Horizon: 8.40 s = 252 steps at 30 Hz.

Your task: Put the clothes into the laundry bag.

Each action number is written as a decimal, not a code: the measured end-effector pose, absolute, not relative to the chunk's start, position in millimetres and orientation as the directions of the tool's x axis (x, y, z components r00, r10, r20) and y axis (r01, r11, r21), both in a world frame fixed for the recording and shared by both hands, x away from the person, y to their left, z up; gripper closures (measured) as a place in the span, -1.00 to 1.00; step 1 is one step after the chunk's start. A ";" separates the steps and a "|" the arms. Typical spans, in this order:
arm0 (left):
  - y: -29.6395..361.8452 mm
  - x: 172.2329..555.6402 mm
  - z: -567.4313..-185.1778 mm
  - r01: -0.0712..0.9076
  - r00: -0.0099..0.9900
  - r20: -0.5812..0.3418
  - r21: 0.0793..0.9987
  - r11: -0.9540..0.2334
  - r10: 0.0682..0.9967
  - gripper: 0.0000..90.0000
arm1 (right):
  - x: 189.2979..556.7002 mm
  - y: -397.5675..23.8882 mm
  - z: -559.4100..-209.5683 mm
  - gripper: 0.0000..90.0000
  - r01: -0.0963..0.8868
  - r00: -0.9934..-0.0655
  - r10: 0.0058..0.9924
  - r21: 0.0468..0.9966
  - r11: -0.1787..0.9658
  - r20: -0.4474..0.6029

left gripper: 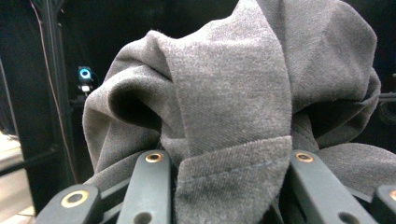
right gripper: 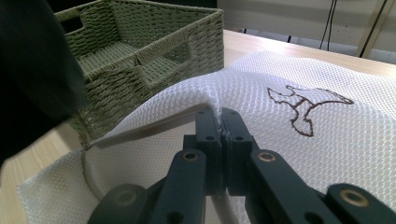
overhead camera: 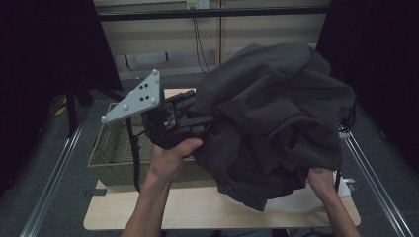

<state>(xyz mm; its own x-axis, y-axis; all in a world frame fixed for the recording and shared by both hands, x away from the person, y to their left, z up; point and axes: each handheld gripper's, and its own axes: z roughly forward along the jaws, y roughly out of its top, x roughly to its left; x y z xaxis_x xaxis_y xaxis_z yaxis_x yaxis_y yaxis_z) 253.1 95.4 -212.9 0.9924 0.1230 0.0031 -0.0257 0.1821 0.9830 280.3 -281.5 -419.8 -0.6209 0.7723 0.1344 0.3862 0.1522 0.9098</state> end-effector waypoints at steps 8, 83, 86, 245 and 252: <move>99.2 255.8 -252.3 0.021 0.992 -0.042 0.986 0.167 0.120 0.46 | 280.2 -282.3 -420.9 0.95 0.390 -0.616 0.776 0.909 0.148 0.138; 74.4 261.2 -479.7 0.305 0.945 -0.250 0.908 -0.289 0.212 -0.03 | 280.6 -280.2 -423.2 0.95 0.432 -0.605 0.782 0.887 0.165 0.149; 81.2 263.7 -474.6 0.317 0.943 -0.274 0.910 -0.266 0.186 -0.11 | 281.0 -280.8 -423.7 0.95 0.430 -0.602 0.785 0.887 0.166 0.145; -39.4 303.4 -454.0 0.358 0.895 -0.192 0.847 -0.393 0.403 -0.32 | 257.0 -261.1 -418.5 0.96 0.492 -0.577 0.797 0.854 0.167 0.177; -26.3 288.0 -442.9 0.316 0.906 -0.151 0.864 -0.392 0.396 -0.49 | 259.5 -263.4 -419.1 0.96 0.496 -0.575 0.797 0.854 0.156 0.188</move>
<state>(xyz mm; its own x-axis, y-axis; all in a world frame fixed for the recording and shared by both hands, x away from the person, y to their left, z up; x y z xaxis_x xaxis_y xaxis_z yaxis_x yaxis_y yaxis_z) 288.0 -26.3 -442.9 0.9056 0.3965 -0.1508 0.3157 -0.3923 0.8640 259.5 -263.4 -419.1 -0.5745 0.7965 0.1884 0.4961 0.1558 0.8542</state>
